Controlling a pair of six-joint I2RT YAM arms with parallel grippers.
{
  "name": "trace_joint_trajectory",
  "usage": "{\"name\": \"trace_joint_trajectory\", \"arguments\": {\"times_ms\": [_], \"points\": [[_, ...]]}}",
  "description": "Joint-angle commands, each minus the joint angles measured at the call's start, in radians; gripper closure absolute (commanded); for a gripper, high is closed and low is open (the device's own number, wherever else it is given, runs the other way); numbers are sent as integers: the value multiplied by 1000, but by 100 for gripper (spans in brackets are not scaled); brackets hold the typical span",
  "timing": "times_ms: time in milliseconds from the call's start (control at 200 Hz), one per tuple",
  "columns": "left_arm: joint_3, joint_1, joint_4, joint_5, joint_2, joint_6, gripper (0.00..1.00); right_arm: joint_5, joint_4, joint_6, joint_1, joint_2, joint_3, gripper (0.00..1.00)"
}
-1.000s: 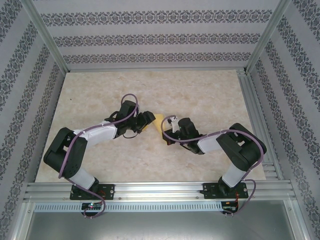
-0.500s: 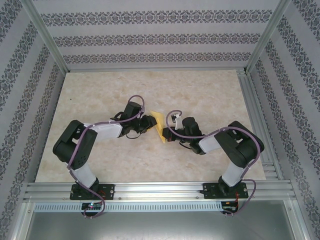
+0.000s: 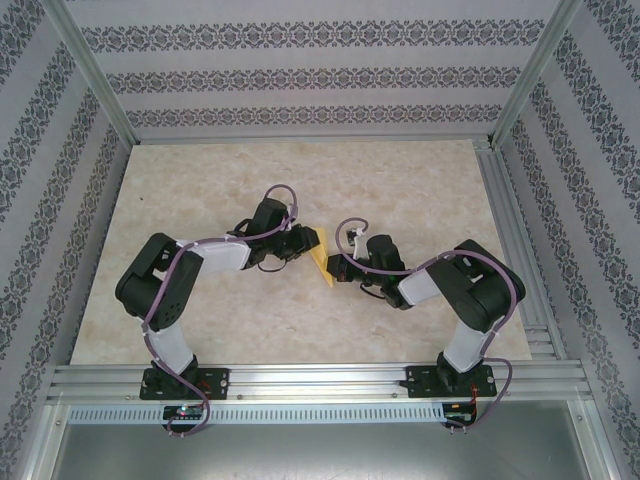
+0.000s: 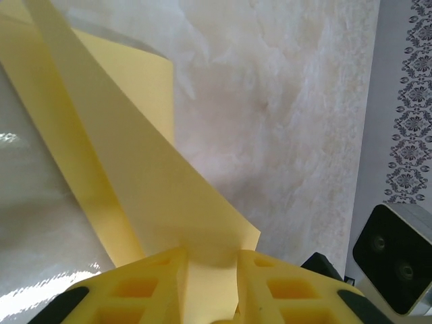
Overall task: Fold a paper plane with a square sheet of paper (pick it up from the middle)
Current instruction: Fold the wing for the fifth time at the center of the table.
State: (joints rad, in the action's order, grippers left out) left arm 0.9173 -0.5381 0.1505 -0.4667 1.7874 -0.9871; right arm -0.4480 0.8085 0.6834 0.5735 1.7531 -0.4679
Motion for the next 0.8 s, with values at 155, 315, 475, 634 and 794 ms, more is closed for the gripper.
{"name": "trace_joint_trajectory", "arguments": {"times_ms": [155,315,475,634,794], "points": [[62,-17,-11,-20,48,54,76,-21,44,24,-12,33,17,91],[81,-20,-35,-20,69,62,77,-24,44,31,-14,44,18,89],[89,-22,-43,-21,84,68,77,-26,33,31,-15,45,17,87],[95,-22,-55,-15,94,68,77,-33,10,28,-15,45,8,85],[104,-22,-72,-11,103,73,77,-34,-20,17,-15,43,0,83]]}}
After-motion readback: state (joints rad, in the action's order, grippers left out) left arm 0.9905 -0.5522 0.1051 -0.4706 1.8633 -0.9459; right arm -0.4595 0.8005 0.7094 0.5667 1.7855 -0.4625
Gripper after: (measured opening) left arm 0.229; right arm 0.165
